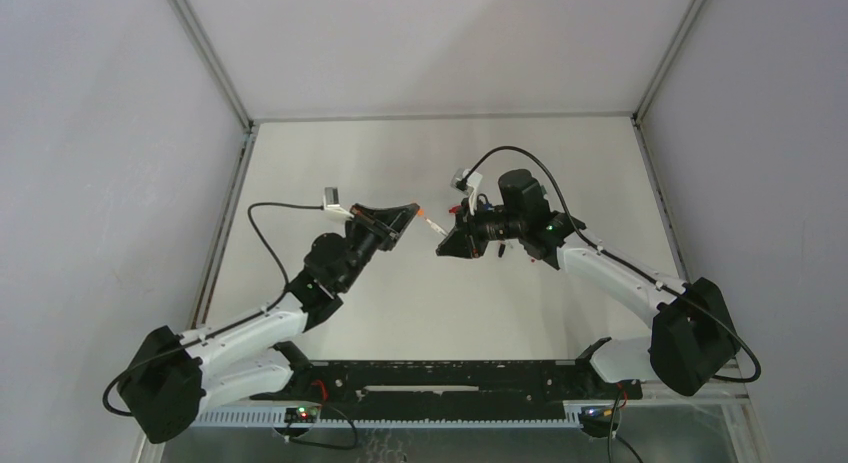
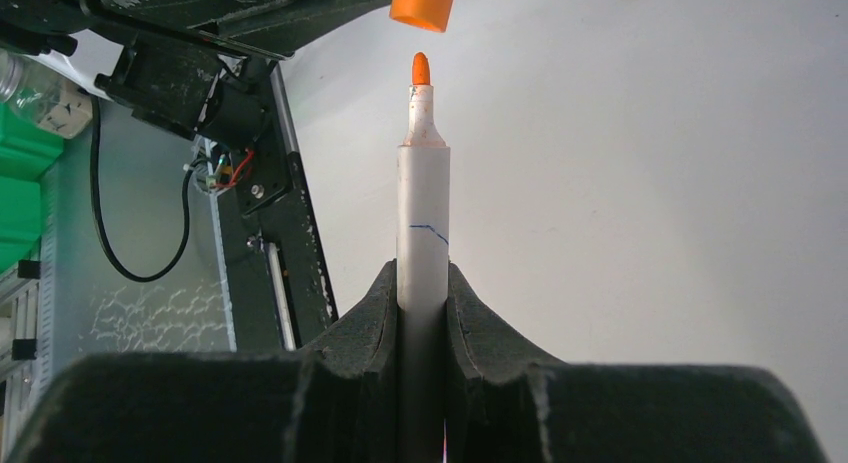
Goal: Insert the pens into the pen caps
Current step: Insert the pen into the pen cap.
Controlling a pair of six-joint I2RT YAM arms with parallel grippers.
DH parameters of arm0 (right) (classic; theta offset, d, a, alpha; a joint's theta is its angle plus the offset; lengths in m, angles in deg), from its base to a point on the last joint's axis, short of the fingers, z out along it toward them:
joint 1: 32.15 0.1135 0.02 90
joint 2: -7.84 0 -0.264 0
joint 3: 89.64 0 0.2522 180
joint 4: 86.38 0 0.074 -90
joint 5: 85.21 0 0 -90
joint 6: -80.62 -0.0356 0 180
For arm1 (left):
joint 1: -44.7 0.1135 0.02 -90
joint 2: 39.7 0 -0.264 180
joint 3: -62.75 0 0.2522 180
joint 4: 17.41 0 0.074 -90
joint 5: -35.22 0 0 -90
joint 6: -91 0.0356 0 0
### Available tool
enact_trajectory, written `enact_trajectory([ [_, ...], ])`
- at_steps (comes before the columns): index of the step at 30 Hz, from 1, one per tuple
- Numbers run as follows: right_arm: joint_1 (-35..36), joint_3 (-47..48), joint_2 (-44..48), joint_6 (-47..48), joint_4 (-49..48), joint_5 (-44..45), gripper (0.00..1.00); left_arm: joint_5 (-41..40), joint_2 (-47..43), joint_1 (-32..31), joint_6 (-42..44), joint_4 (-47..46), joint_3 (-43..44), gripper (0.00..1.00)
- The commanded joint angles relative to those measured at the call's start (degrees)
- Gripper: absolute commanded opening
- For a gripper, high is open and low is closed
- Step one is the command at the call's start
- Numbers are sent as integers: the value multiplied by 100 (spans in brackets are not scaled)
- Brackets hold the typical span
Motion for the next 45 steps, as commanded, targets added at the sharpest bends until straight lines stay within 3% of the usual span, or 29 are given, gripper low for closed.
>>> enact_trajectory([
  [1,33,42,-26,-70,-98,27,0,105,66,-59,-46,-259,105,0],
  [28,3,38,-69,-329,-192,99,0,157,294,-259,85,-287,296,0],
  [45,-413,-238,31,-1262,-1108,-968,0,226,572,-601,611,-985,369,0],
])
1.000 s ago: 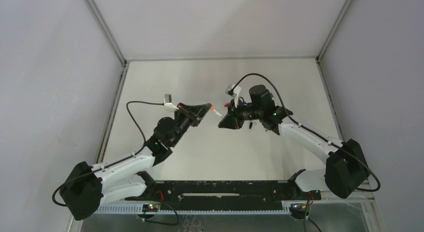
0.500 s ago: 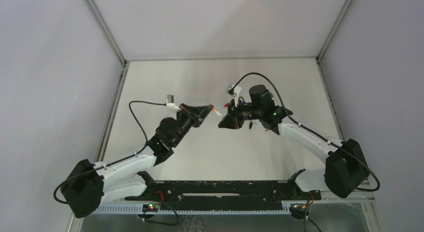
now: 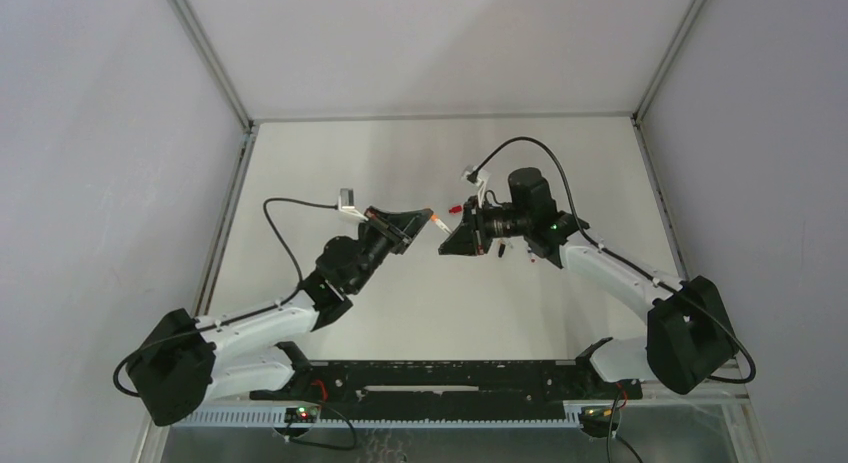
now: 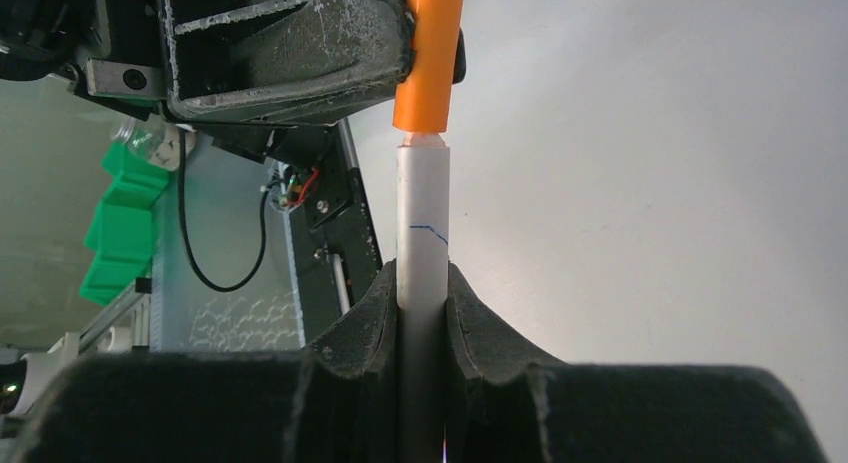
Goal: Insert the pens into the pen caps
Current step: Insert the pen into the pen cap, then press the pen cap onto the pen.
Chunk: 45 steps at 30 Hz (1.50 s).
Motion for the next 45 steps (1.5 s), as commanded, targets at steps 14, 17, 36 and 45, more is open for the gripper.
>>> enact_trajectory([
  [14,-321,-313,297,-1003,-1525,-949,0,308,343,-447,633,-910,584,0],
  [17,-348,-307,348,-915,-1519,-1035,0,350,423,-491,695,-913,740,1],
  [36,-600,-306,913,-471,-1415,-1411,0,212,231,-764,1087,-385,1300,23],
  [45,-617,-306,991,-461,-1414,-1491,0,37,-44,-793,1168,-54,1270,39],
])
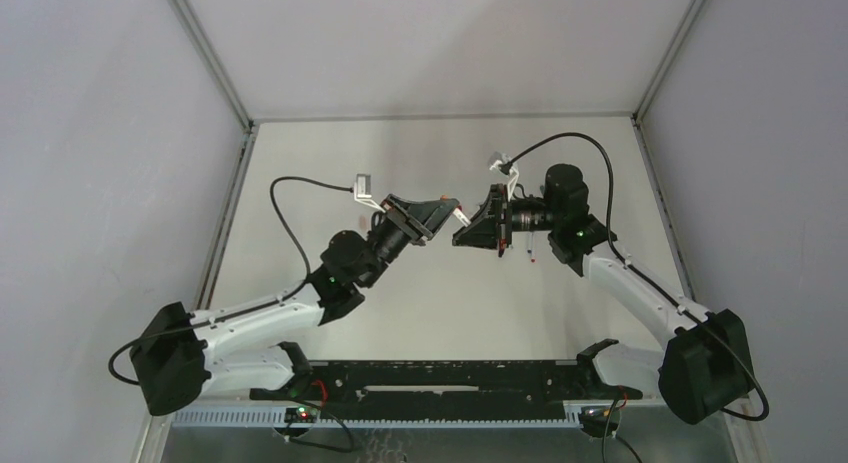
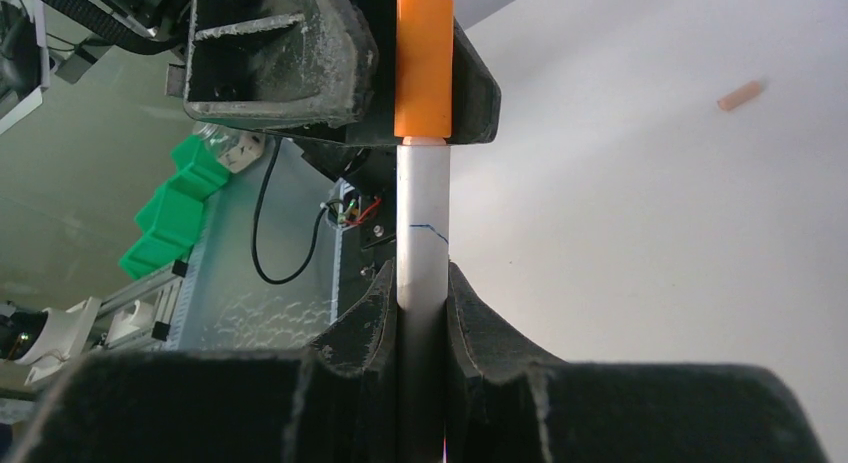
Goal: Insert the pens into the pen caps
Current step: Press the pen cap onto the pen.
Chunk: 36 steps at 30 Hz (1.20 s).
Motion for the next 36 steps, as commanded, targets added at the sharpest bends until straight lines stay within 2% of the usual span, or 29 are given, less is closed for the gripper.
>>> enact_trajectory([
  [1,28,59,137,120,-118,-132,0,77,-246,-43,200,170,273,42],
  [3,27,61,130,122,-126,-160,0,115,-294,-45,238,264,249,53],
  [7,4,61,120,163,-152,-364,0,224,-454,-43,395,270,86,69],
  [17,-3,61,-7,516,-65,-1007,0,284,-1448,36,1626,307,-441,83],
  [24,104,183,-108,859,251,-1268,0,467,-1528,229,1788,497,-282,81],
  [33,108,210,-132,946,330,-1339,0,1374,-1160,269,2175,-36,-167,63],
  [36,107,215,-125,955,339,-1351,0,1725,-1105,341,2177,-267,-222,60],
])
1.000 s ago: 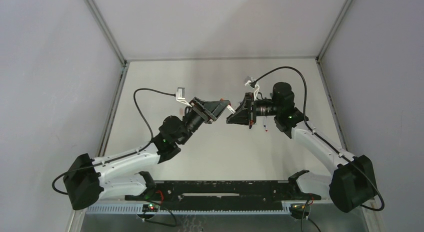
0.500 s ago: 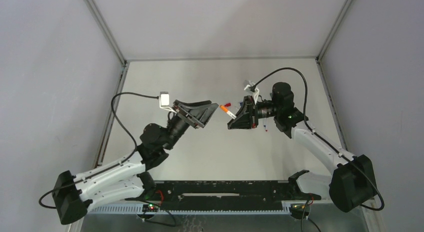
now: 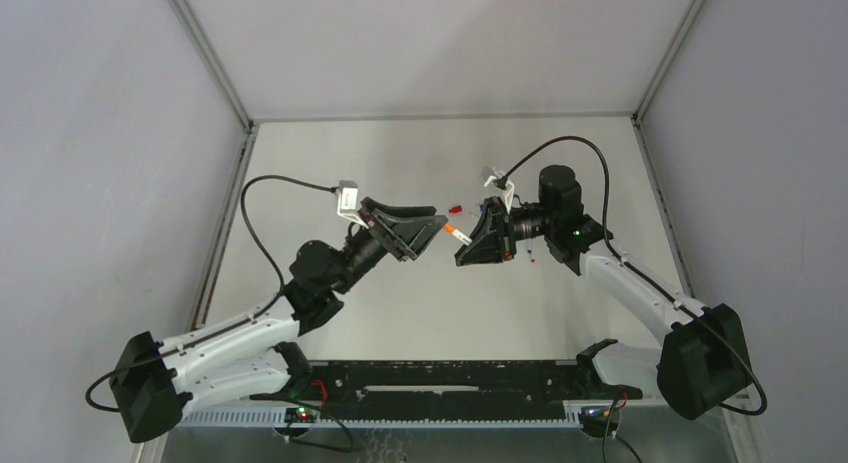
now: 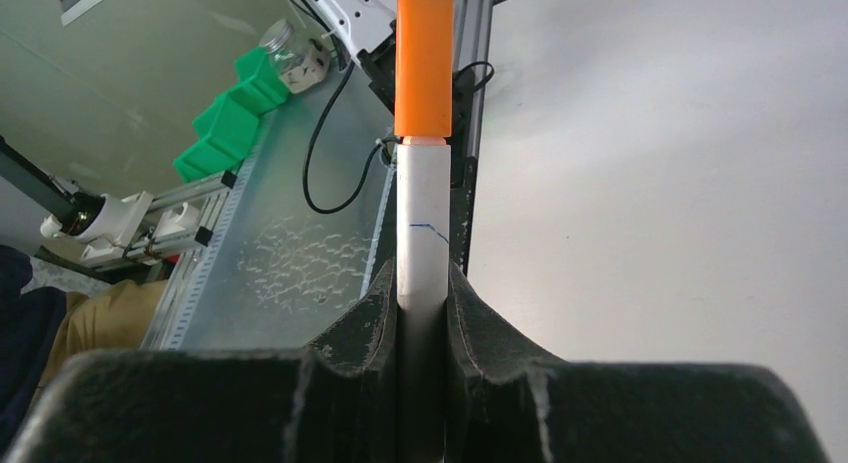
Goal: Insert the pens into the pen caps
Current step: Press the pen cap onto the pen.
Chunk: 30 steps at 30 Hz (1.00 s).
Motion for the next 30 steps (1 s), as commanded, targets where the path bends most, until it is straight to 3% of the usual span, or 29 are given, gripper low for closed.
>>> enact_trajectory([
  [1,39,215,-6,181,-33,-133,0,662,49,100,245,-601,137,60],
  [15,56,233,-7,197,-30,-226,0,873,428,173,53,-770,206,48],
  [25,54,252,-16,222,23,-170,0,1136,665,171,-163,-969,281,23],
  [28,50,252,-16,221,59,-112,0,1117,713,172,-249,-1000,282,4],
  [30,50,290,-16,314,212,0,0,1070,736,175,-332,-1007,274,0],
])
